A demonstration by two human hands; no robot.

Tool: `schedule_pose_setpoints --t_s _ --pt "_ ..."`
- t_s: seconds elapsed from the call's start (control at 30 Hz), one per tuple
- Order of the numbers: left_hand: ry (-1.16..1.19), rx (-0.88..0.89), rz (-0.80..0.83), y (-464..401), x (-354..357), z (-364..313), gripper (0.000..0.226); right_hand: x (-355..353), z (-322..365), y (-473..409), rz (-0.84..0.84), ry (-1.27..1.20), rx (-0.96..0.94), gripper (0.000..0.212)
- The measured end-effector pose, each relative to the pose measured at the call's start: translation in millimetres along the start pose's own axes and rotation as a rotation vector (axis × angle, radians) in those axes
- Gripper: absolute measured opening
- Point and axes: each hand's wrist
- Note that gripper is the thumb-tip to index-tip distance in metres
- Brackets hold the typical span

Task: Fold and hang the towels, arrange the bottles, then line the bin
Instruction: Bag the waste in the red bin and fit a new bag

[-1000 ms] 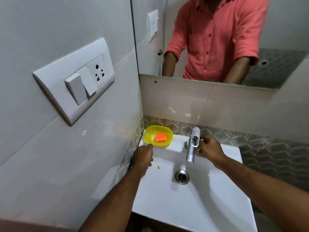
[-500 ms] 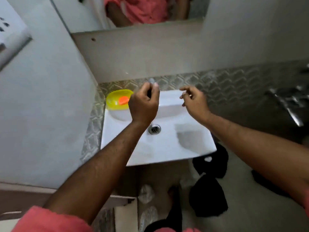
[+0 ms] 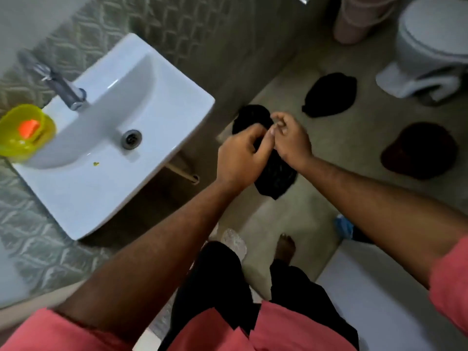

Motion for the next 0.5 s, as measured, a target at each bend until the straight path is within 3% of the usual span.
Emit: schedule_pose_setpoints --t_s 0.13,0.33,0.43,0.5 --pt "-0.058 -0.196 0.433 44 31 65 0.032 6 -87 51 0.147 0.081 0.328 0.007" --pt "0.105 -0.745 0.728 132 52 154 0.019 43 -157 164 0.255 0.051 0.649 0.013" --pt "0.007 -0.785 0.819 186 59 205 0.019 79 -198 218 0.250 0.009 0.726 0.014" --pt "-0.162 -0.683 0.978 224 72 251 0.027 101 -226 248 0.265 -0.010 0.779 0.015"
Point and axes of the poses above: each hand's wrist, its own y-axis away from the middle knuckle, its own x-axis out of the palm, z = x × y, and after that the axes turned 6 degrees about -z, right-handed
